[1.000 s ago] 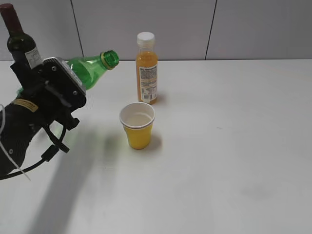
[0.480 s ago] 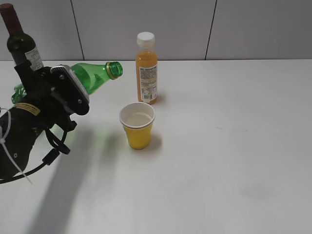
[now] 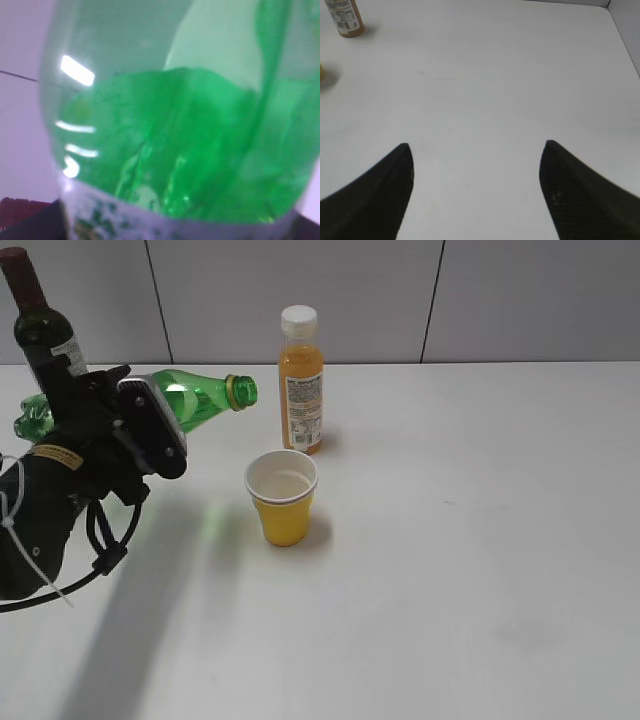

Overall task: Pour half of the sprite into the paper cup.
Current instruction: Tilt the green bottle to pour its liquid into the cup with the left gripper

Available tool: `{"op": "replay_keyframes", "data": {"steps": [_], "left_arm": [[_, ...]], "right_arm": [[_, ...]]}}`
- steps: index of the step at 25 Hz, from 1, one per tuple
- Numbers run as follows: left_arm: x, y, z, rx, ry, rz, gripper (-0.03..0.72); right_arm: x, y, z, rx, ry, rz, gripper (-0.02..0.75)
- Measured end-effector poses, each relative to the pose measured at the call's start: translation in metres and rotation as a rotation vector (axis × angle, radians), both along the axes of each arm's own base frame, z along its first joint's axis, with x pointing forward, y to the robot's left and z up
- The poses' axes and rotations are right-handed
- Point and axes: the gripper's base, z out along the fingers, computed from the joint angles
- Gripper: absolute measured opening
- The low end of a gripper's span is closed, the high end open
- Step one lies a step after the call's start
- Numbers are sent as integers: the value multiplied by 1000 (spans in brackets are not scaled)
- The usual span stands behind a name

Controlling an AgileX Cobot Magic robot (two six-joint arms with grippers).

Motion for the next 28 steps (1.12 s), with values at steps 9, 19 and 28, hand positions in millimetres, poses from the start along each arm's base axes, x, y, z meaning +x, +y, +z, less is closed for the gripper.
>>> {"op": "replay_keyframes", "data": {"steps": [9,19,28], "left_arm": [[0,0,0,108,2,-11,472],[1,0,-1,207,6,-26,472],[1,0,-2,255,9,-33,471]], "right_arm": [[0,0,0,0,0,0,592],[0,0,0,0,0,0,592],[0,0,0,0,0,0,592]]}}
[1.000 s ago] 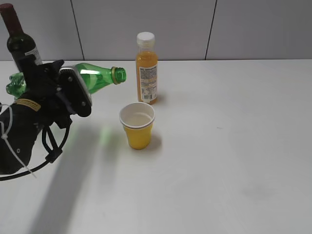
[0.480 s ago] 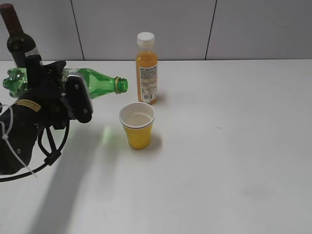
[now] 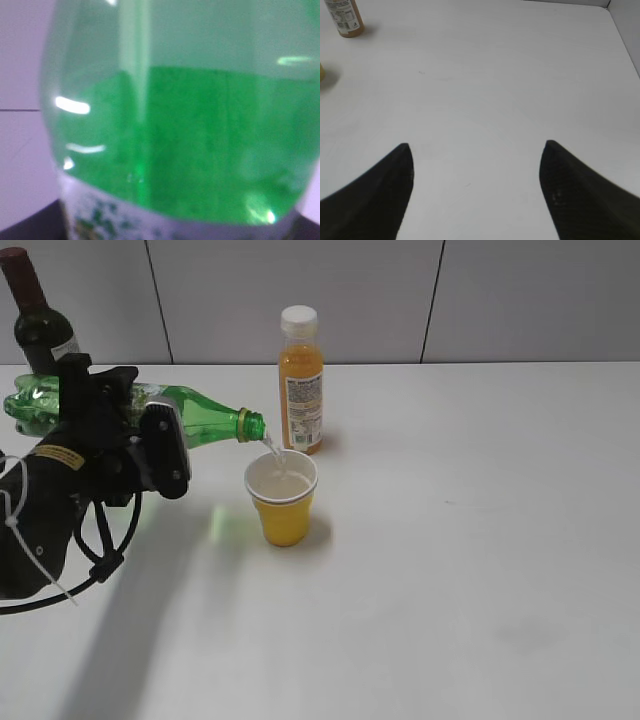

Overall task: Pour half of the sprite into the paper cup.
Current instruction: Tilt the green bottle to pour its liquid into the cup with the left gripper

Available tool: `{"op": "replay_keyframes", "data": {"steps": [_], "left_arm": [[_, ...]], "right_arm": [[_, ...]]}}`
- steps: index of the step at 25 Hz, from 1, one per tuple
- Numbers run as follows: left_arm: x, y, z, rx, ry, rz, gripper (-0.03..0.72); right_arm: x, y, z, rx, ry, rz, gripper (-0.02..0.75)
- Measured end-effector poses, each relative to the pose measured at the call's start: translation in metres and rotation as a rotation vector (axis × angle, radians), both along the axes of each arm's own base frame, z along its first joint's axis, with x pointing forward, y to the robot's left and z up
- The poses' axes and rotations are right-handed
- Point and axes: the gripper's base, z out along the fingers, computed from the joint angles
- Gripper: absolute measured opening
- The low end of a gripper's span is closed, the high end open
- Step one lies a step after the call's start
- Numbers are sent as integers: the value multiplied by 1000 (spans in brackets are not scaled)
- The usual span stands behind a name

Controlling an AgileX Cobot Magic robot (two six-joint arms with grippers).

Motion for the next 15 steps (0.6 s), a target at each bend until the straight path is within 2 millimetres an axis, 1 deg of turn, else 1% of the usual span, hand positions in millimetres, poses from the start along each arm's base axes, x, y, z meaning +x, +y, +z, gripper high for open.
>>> {"op": "replay_keyframes", "data": {"steps": [15], "left_arm": [[0,0,1,28,-6,0,471]], "right_arm": [[0,0,0,1,0,0,592]]}}
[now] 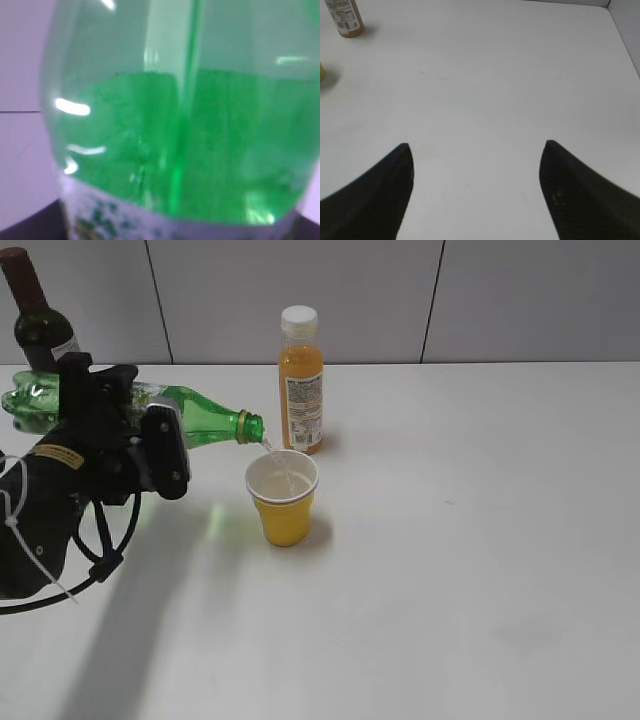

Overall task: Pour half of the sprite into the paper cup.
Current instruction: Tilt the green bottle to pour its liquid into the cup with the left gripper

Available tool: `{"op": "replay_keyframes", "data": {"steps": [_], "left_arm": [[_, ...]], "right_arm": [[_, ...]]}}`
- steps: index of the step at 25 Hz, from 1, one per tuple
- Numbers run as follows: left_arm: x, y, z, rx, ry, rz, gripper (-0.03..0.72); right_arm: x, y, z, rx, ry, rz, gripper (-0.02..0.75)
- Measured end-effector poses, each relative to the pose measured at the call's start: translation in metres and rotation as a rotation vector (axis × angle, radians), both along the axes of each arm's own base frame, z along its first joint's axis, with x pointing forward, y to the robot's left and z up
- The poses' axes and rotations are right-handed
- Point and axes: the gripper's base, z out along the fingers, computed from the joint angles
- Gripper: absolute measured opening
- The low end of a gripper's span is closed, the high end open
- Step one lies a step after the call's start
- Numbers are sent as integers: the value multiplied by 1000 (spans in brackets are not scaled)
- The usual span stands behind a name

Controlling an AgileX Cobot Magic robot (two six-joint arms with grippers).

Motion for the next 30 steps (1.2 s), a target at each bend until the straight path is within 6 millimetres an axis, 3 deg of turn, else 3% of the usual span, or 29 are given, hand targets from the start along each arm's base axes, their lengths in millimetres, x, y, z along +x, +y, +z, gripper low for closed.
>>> {"op": "replay_keyframes", "data": {"steps": [18,23,30], "left_arm": [[0,1,1,-13,-10,16,471],[0,-3,-1,-233,10,10,471],[0,-10,0,-685,26,-4,471]], "right_arm": [[0,0,0,0,0,0,592],[0,0,0,0,0,0,592],[0,0,0,0,0,0,592]]}}
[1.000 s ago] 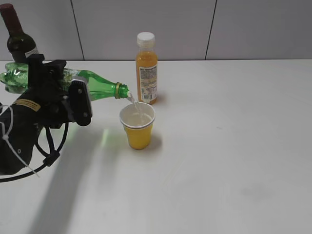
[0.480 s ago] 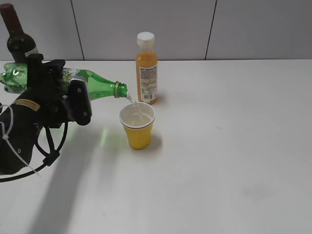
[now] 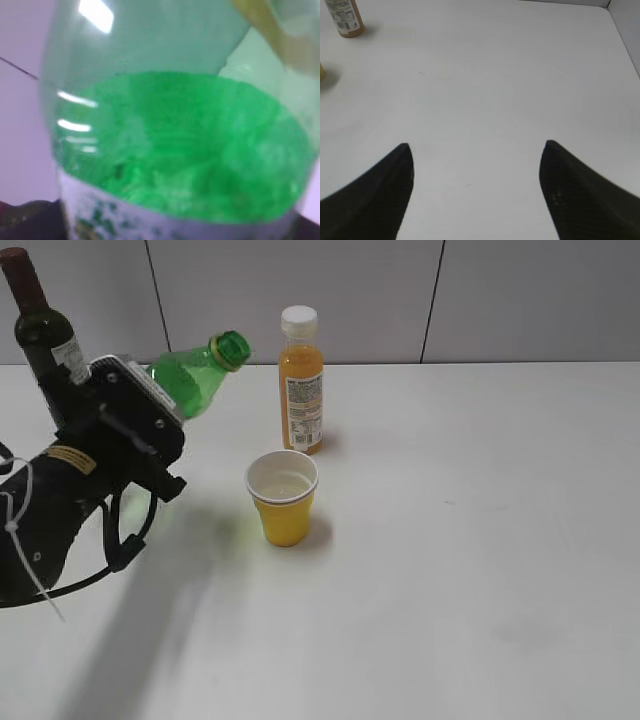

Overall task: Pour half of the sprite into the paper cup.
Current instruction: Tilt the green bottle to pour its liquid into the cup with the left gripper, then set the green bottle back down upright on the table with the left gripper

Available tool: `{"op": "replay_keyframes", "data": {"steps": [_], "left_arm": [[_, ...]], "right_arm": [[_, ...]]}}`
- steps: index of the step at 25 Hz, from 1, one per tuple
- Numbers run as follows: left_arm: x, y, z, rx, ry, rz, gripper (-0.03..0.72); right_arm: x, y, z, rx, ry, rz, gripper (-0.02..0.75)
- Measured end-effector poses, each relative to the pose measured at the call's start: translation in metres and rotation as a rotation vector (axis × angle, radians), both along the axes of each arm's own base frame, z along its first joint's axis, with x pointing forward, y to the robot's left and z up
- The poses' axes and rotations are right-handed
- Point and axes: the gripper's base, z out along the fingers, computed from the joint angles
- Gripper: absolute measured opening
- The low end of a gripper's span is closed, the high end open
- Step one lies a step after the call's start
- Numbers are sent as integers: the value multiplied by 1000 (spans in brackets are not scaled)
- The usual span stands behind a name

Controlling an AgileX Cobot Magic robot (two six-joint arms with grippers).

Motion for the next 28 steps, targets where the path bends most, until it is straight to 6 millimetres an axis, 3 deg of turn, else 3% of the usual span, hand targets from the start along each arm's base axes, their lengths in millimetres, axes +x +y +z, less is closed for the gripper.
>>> {"op": "replay_keyframes", "data": {"steps": [7,13,20,28], "left_arm": [[5,4,2,-365,32,-26,471],[15,22,5,-691,59,-57,471],[38,36,7,-805,65,-102,471],[82,29,-5,-888,59,-144,471]], "right_arm": [[0,0,0,0,0,0,592],[0,0,0,0,0,0,592],[0,0,0,0,0,0,592],[0,0,0,0,0,0,592]]}}
